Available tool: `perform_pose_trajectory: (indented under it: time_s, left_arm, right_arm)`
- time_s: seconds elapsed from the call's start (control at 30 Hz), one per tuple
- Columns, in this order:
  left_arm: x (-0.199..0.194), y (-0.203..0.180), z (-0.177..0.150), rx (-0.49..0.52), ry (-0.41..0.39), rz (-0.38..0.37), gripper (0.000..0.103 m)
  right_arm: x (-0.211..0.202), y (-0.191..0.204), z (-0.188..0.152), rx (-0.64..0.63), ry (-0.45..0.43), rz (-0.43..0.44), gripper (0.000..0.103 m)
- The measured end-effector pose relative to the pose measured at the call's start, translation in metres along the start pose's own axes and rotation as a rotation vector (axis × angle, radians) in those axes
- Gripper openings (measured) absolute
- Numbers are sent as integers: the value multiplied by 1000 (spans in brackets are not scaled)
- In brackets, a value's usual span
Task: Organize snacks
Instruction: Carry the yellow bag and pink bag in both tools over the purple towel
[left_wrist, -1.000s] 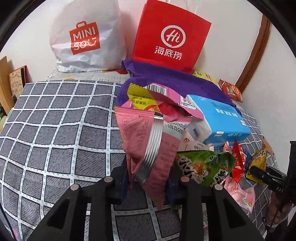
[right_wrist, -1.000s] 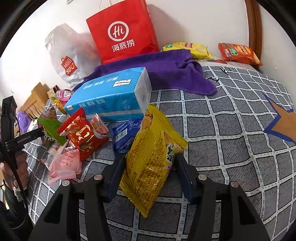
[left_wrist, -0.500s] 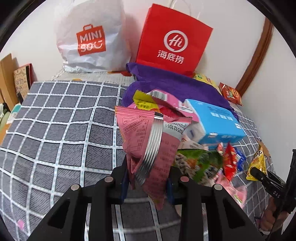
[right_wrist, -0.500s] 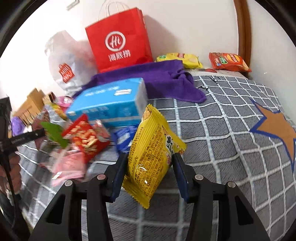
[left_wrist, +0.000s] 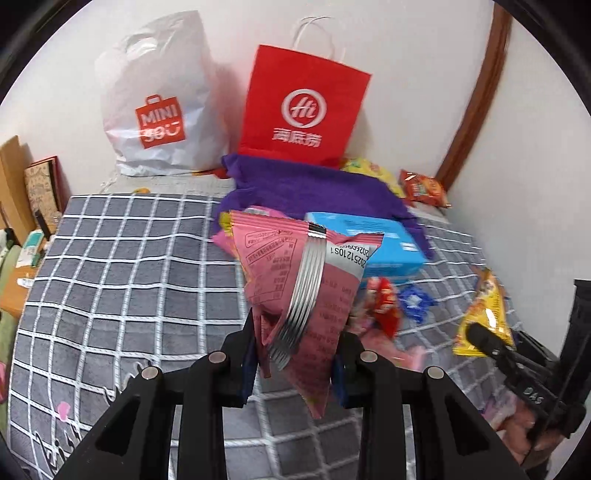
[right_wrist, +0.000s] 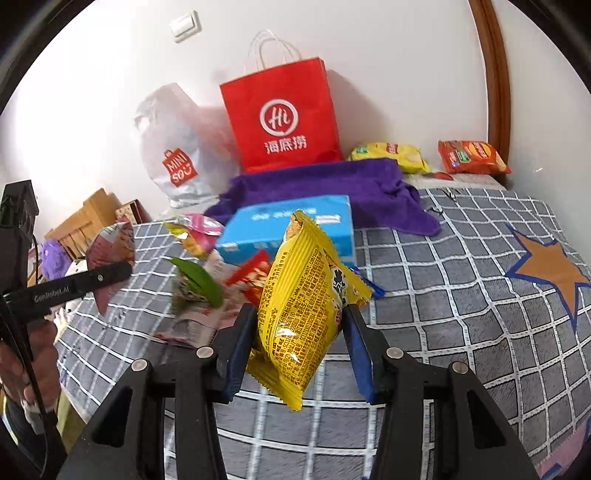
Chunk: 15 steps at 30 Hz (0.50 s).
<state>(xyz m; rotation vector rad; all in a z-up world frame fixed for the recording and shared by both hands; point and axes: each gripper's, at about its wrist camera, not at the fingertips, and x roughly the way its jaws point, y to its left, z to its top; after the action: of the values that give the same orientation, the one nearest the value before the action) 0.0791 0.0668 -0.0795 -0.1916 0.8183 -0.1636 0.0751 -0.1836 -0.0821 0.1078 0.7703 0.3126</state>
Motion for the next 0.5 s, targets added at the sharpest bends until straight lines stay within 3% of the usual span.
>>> perform_pose_trajectory:
  time_s: [0.33,0.5]
  left_arm:
    - [-15,-32,14,40,-2,-78,31]
    - [-17,-43,25,51,-2,-116,31]
  right_arm:
    - [-31,26,24,-29,-65,-32,48]
    - [-33,31,36,-32,-58,-45,48]
